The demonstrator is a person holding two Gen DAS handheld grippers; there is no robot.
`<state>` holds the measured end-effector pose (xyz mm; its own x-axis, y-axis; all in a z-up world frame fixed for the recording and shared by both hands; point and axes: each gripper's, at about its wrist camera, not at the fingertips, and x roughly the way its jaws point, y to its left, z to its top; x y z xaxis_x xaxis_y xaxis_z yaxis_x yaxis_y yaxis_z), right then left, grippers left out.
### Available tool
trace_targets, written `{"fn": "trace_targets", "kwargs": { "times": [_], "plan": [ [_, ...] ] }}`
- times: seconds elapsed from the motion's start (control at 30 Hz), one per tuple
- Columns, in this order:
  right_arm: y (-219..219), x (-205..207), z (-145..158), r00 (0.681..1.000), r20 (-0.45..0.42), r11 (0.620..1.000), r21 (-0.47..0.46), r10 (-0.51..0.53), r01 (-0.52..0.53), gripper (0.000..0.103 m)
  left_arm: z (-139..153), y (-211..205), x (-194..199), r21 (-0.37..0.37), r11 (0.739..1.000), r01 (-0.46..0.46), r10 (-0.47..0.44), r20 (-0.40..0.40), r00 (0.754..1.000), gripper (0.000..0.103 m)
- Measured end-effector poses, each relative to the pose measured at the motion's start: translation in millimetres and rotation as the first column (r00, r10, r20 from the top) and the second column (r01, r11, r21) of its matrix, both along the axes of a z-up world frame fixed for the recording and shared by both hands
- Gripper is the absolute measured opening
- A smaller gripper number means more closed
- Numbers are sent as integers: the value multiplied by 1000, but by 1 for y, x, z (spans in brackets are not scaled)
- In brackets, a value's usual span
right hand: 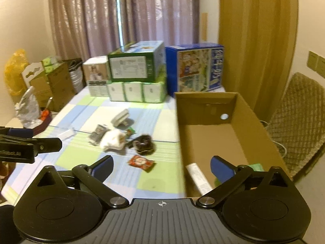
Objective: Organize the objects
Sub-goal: 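Withdraw both tools back toward the remaining items, then grasp the white towel with the left tool while the right tool grasps the red snack packet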
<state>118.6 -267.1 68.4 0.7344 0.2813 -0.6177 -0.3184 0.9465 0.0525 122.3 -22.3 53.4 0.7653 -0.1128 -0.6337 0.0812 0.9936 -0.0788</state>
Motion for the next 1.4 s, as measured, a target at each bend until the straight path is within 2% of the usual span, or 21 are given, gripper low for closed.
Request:
{"fn": "trace_targets", "kwargs": {
  "times": [0.2, 0.43, 0.7, 0.83, 1.0, 1.4],
  "plan": [
    [25, -6, -10, 998, -10, 998, 15, 60, -59, 101, -8, 32, -6, 12, 999, -51, 51, -11, 999, 102],
    [45, -1, -35, 994, -35, 995, 21, 100, -100, 101, -26, 57, -3, 14, 997, -81, 81, -35, 996, 102],
    [59, 21, -70, 990, -50, 992, 8, 128, -128, 98, -58, 65, 25, 10, 997, -70, 71, -83, 994, 102],
    [69, 41, -92, 986, -53, 987, -23, 161, -162, 91, -78, 66, 46, 7, 999, -53, 53, -114, 992, 102],
    [77, 74, -122, 982, -67, 980, -72, 179, -184, 77, -104, 60, 74, 23, 1000, -19, 21, -129, 991, 101],
    [94, 137, -179, 972, -113, 949, -219, 205, -226, 74, -153, 52, 131, 17, 999, 49, -47, -105, 993, 101]
  ]
}}
